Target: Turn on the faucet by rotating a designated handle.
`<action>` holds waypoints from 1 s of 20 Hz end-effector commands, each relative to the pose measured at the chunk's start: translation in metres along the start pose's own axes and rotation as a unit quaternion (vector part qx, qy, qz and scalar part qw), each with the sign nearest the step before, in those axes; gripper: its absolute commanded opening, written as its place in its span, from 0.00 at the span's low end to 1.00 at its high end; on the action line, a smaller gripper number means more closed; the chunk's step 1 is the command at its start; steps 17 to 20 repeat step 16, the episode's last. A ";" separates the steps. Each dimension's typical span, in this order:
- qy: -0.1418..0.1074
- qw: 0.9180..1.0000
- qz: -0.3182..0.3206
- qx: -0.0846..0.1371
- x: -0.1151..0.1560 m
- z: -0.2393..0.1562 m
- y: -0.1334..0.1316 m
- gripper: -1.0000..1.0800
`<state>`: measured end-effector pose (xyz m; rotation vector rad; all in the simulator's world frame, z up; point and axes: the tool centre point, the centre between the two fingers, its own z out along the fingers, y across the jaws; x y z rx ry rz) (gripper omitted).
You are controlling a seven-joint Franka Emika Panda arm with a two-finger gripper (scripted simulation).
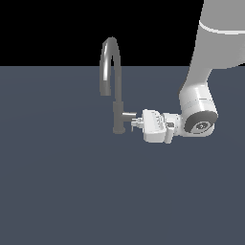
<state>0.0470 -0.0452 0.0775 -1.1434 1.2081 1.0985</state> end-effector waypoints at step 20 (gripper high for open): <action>0.009 1.000 0.024 0.006 0.053 0.003 -0.015 0.00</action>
